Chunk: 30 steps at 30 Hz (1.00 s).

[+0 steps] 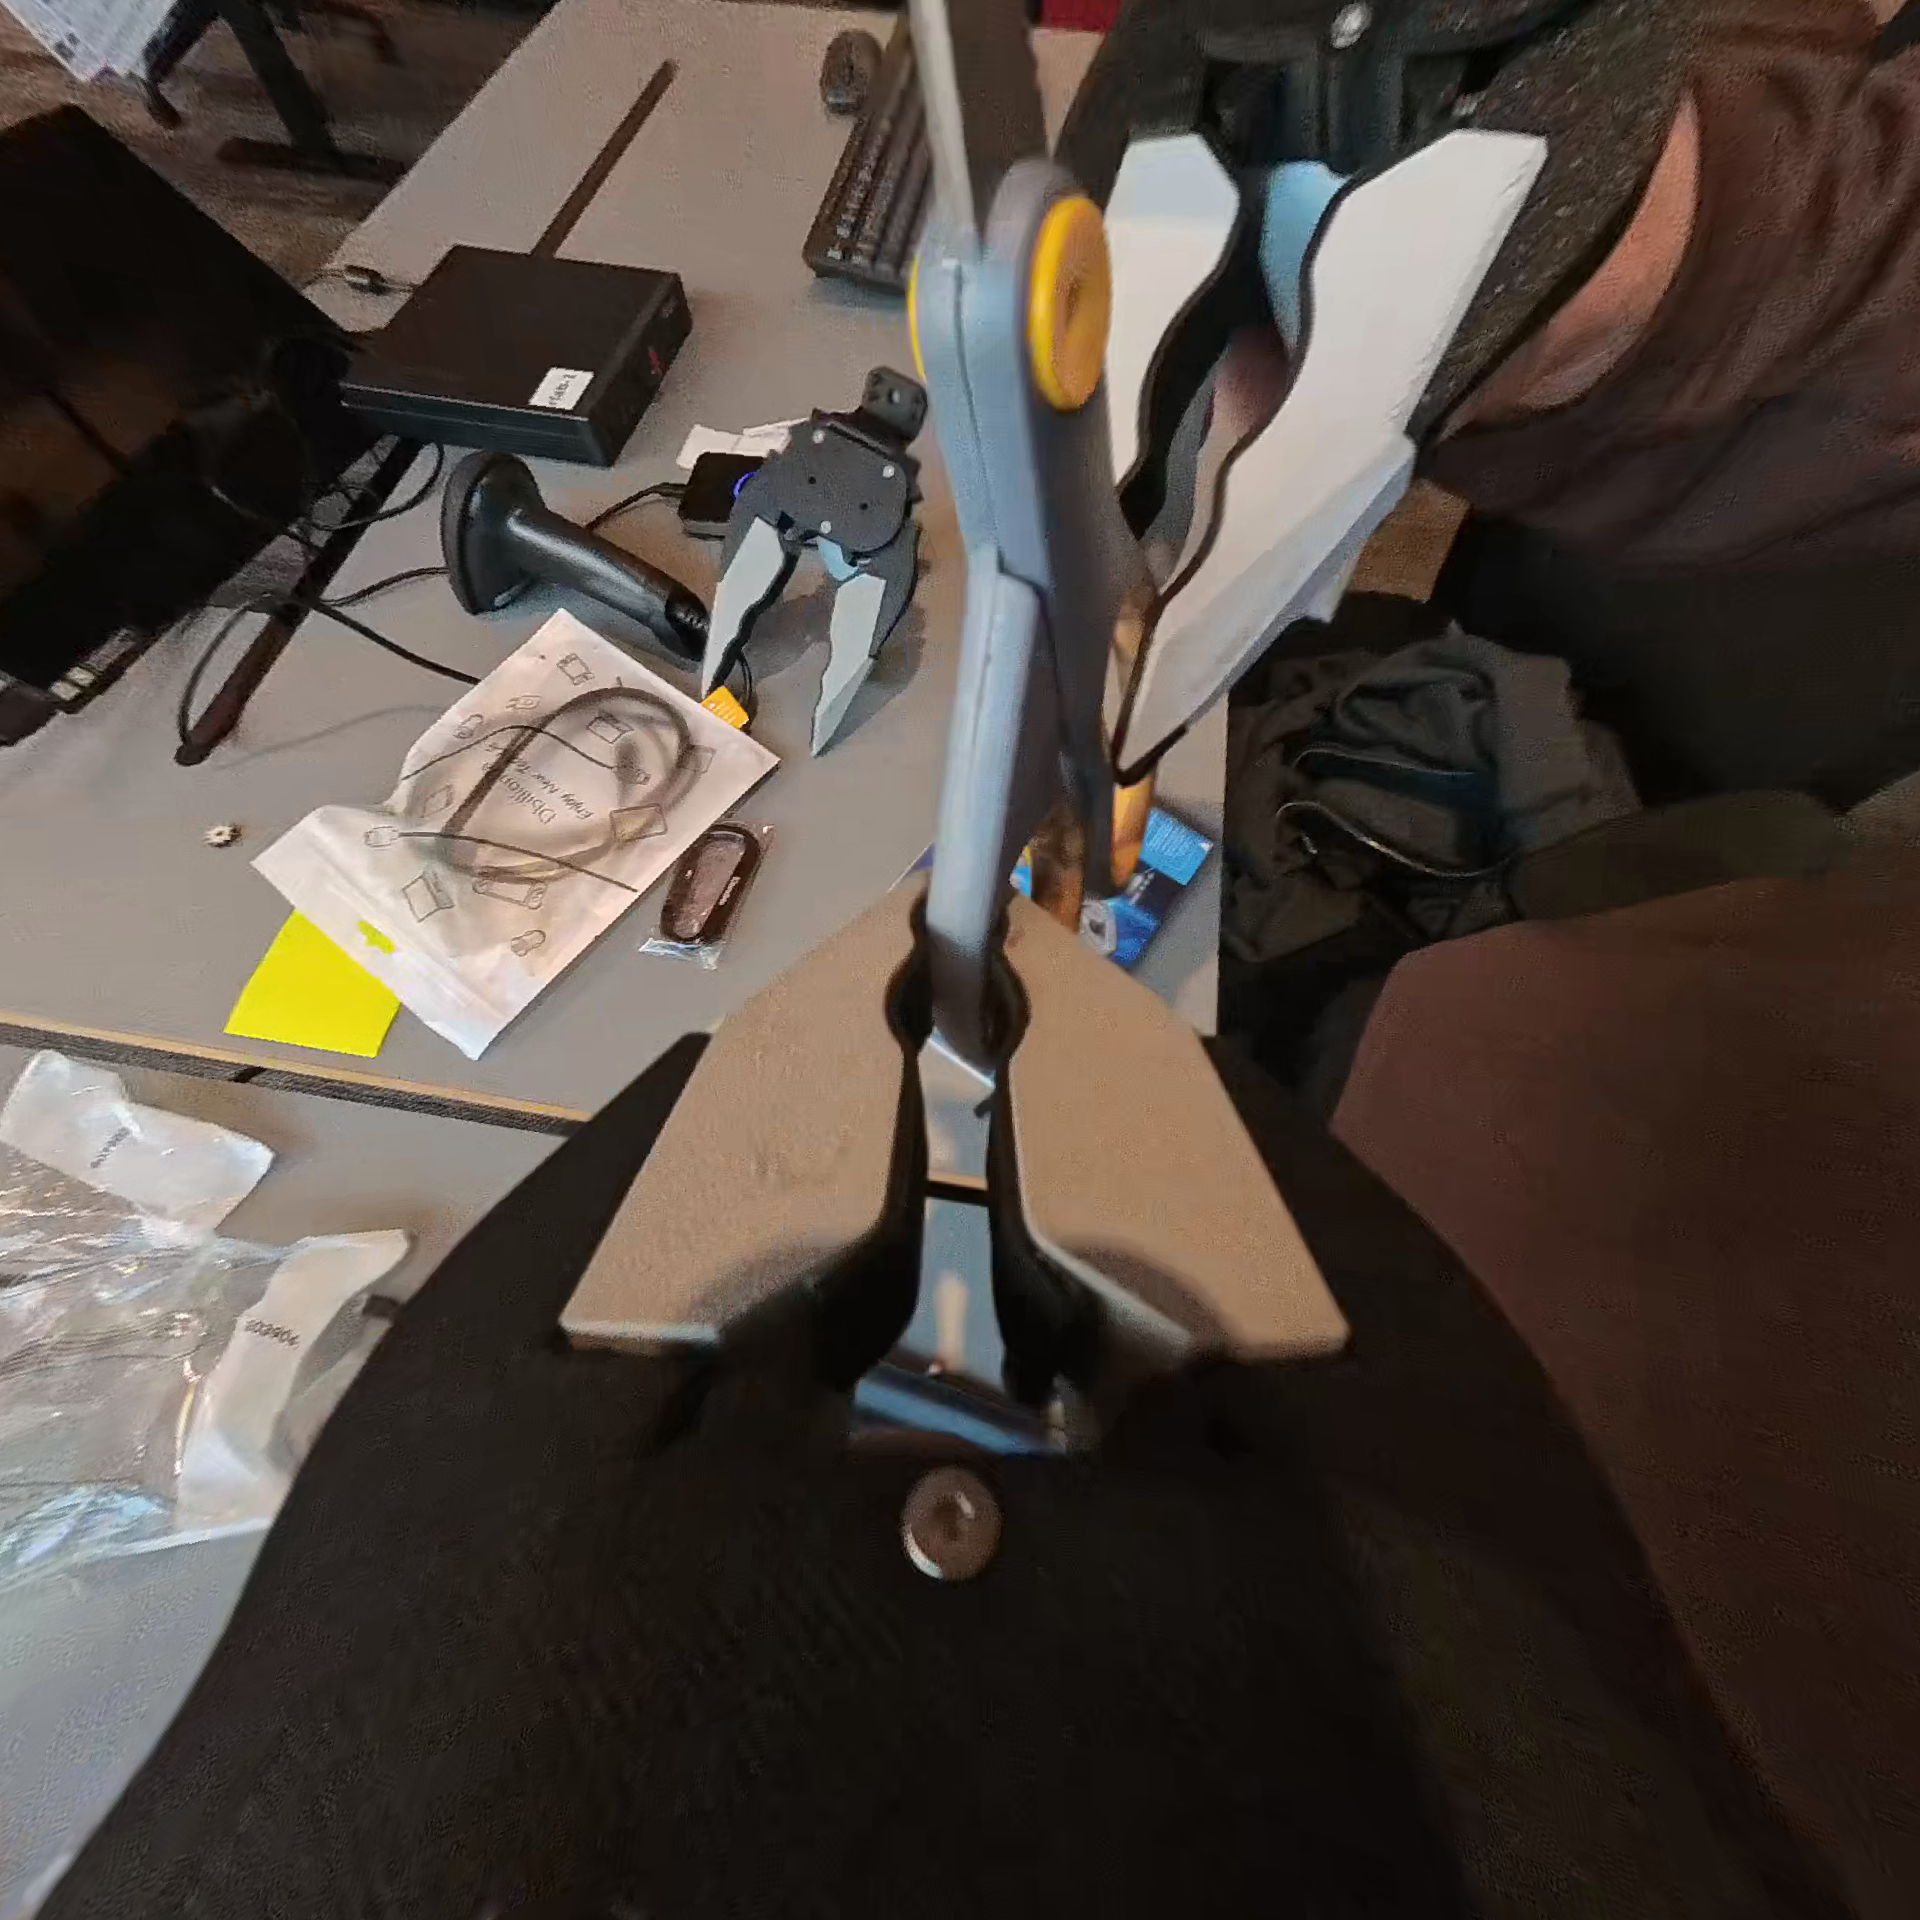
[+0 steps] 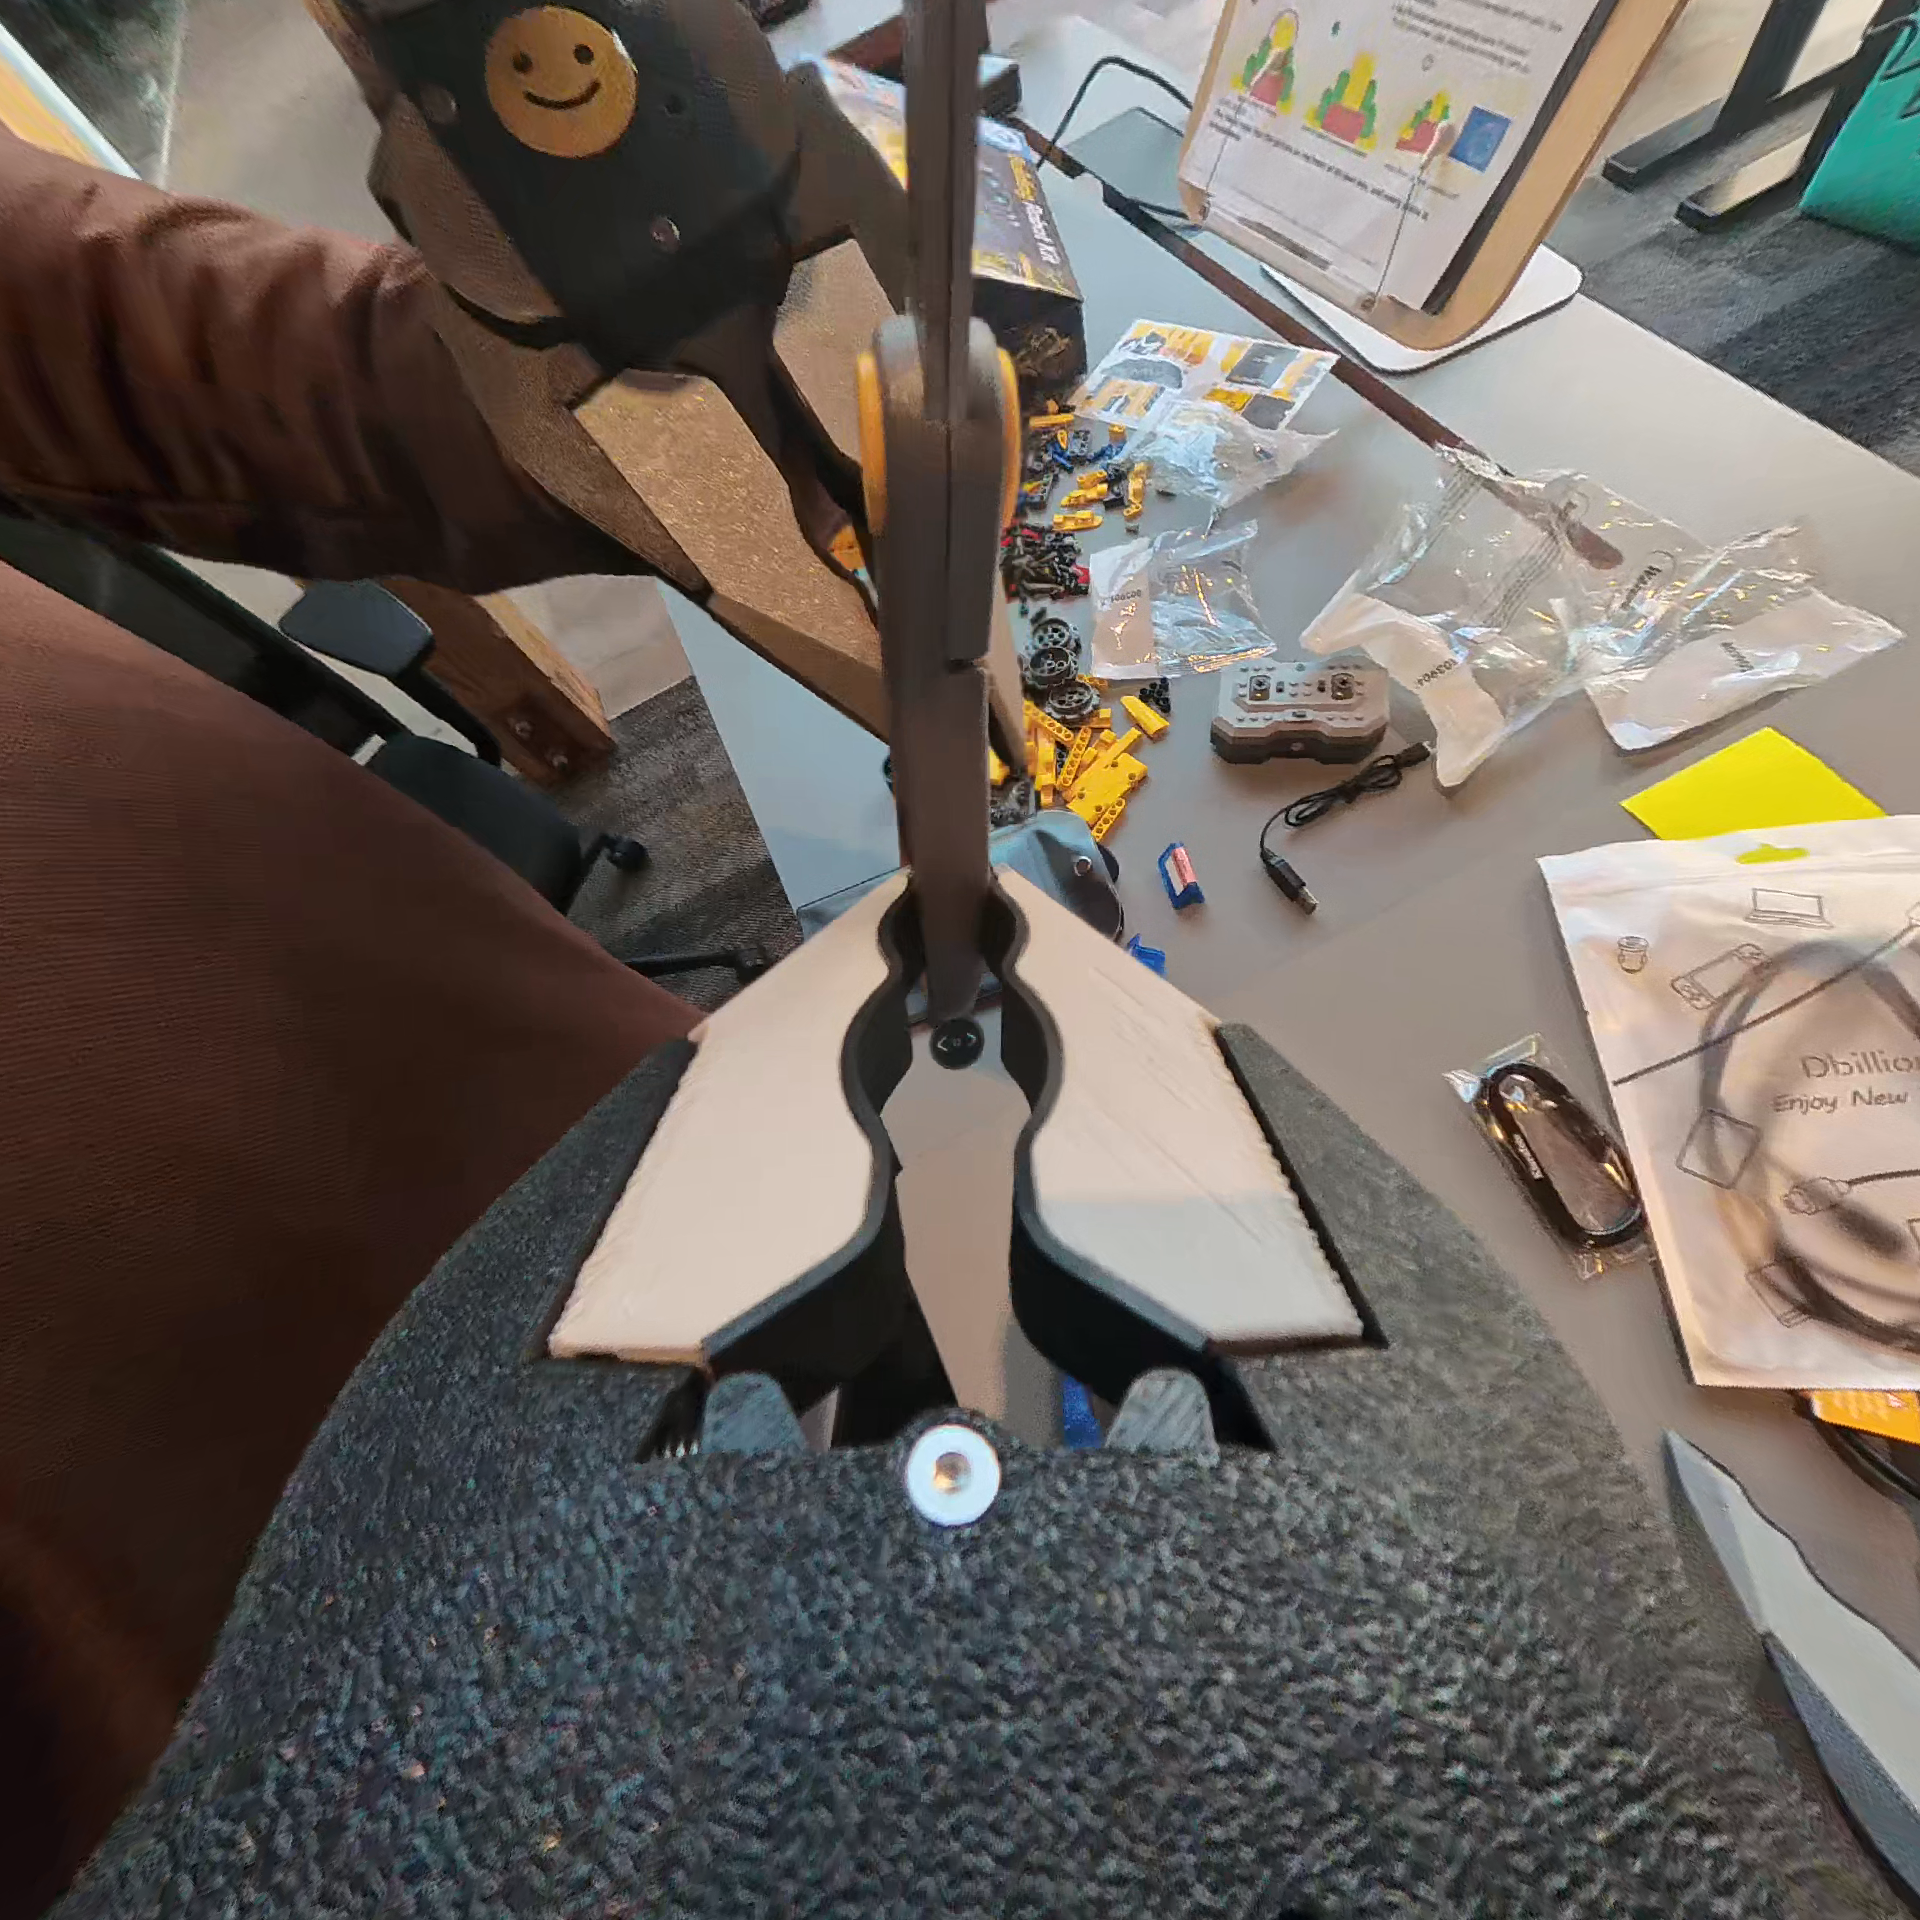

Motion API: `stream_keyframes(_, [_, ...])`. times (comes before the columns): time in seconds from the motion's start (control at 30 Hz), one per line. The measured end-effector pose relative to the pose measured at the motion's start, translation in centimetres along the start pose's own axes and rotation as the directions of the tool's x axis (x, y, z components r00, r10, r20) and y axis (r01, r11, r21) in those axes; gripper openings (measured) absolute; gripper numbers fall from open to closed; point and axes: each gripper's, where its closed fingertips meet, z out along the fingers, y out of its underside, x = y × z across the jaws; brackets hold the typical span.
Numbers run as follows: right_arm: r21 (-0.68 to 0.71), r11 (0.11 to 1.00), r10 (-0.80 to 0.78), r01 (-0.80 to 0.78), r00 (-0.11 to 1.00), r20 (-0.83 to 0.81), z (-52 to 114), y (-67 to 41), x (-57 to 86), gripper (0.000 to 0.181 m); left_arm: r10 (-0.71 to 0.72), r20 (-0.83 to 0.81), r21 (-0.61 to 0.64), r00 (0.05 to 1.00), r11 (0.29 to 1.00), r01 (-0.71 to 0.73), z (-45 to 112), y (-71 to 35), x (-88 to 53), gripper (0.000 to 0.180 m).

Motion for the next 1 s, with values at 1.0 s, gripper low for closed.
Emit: stream_keyframes(1.0, [0.173, 0.853, 0.427, -0.493, 0.848, 0.314, 0.3, 0.9, -2.7, 0.009, -0.407, -0.014, 0.16, 0.913, 0.9, 0.404, -1.4, 1.0, -1.4, 0.065])
